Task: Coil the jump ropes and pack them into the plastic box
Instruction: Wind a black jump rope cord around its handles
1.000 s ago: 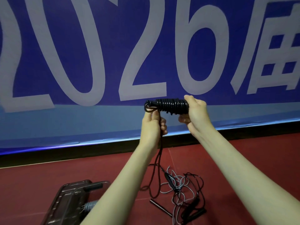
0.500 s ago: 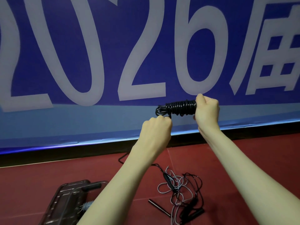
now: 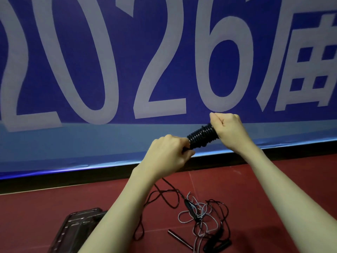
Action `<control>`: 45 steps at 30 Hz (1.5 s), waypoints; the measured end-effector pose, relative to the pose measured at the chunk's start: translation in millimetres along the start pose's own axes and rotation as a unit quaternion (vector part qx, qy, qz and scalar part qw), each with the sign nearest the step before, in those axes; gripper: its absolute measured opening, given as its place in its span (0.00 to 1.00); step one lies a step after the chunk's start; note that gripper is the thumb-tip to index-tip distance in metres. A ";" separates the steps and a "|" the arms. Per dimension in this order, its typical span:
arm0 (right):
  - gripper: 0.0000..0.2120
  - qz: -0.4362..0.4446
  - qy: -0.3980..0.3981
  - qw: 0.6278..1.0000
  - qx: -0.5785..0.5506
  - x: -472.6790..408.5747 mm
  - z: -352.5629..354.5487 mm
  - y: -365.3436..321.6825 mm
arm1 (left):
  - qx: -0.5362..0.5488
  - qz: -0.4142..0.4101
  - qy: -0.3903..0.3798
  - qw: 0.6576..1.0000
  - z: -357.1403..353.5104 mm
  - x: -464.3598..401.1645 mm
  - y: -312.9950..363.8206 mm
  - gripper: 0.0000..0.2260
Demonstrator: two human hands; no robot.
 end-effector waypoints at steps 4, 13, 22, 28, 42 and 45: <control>0.23 -0.002 -0.015 0.999 -0.039 0.5 1.9 -6.3 | 0.027 0.043 0.034 0.998 8.2 -0.5 -14.6 0.12; 0.22 -0.059 -0.090 0.985 -0.135 -0.5 -1.1 3.9 | 0.222 0.082 0.035 0.971 13.4 2.1 -26.4 0.14; 0.19 -0.103 -0.077 0.967 -0.220 4.2 -9.9 -0.8 | 0.292 0.083 0.005 0.953 15.4 3.8 -25.4 0.12; 0.18 -0.108 -0.059 0.964 -0.235 9.8 -17.3 -3.1 | 0.294 0.076 0.066 0.951 5.4 9.2 -22.2 0.12; 0.21 -0.071 -0.053 0.981 -0.171 4.6 -15.0 -10.0 | 0.212 0.077 0.024 0.974 22.1 6.0 -23.9 0.09; 0.22 -0.076 0.003 0.991 -0.111 -2.2 -8.7 -15.6 | 0.020 0.084 0.068 0.994 27.1 0.3 -14.8 0.15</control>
Point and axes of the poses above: each hand's wrist, its own x-axis away from the middle knuckle, its own z-axis out of the back of the hand, y = z × x, the point moved 2 cm from there along -x, towards the middle knuckle, and after that the axes turned 2 degrees about -z, right-handed, at the moved point
